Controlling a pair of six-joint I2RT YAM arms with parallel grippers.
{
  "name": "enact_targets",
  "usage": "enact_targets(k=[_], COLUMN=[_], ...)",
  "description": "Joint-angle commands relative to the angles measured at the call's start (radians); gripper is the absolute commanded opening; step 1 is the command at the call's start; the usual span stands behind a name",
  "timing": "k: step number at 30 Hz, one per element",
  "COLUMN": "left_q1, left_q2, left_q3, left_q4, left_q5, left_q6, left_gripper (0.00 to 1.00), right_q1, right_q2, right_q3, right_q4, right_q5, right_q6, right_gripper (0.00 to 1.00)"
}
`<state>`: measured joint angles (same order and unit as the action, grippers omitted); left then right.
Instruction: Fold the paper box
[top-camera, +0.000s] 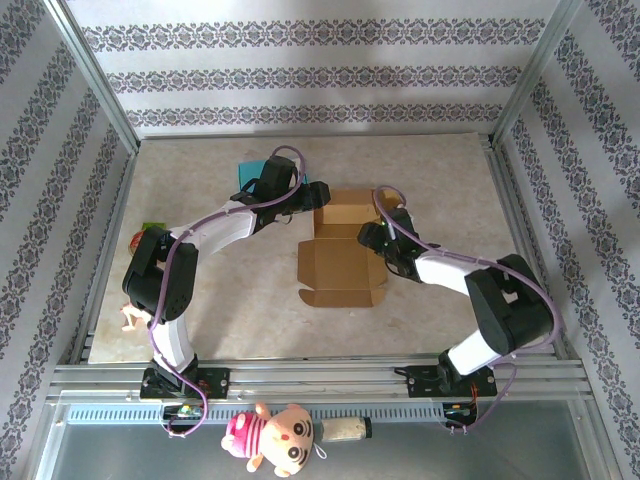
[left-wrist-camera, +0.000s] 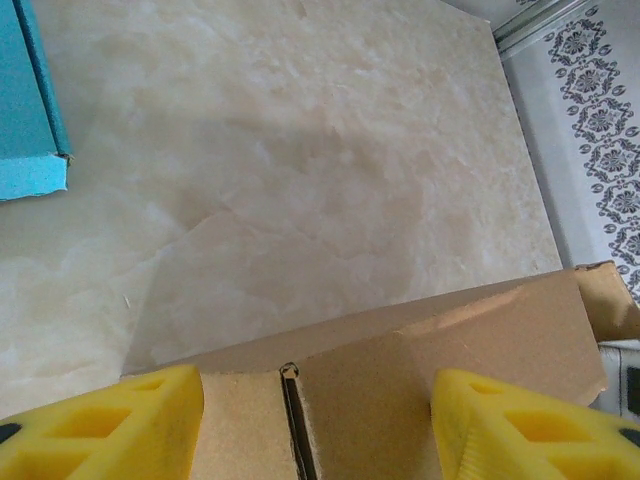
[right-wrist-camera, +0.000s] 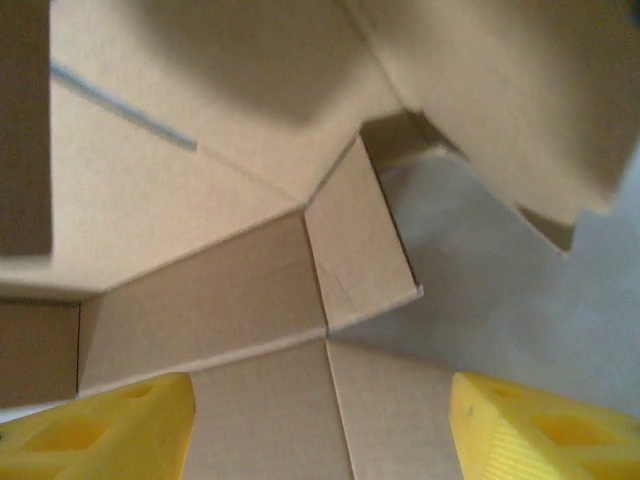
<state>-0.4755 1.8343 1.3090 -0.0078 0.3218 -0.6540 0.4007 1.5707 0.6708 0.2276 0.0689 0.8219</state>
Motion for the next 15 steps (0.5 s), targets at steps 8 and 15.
enact_targets(k=[8, 15], left_q1=[0.007, 0.007], left_q2=[0.025, 0.027], left_q3=[0.041, 0.043], left_q4=[-0.061, -0.059], left_q5=[0.023, 0.024], left_q6=[0.034, 0.037], left_gripper=[0.61, 0.61], right_q1=[-0.040, -0.031], right_q2=[0.164, 0.205], right_q3=[0.047, 0.016], right_q4=[0.301, 0.443], right_q5=[0.051, -0.051], right_q6=[0.014, 0.000], right_gripper=[0.60, 0.37])
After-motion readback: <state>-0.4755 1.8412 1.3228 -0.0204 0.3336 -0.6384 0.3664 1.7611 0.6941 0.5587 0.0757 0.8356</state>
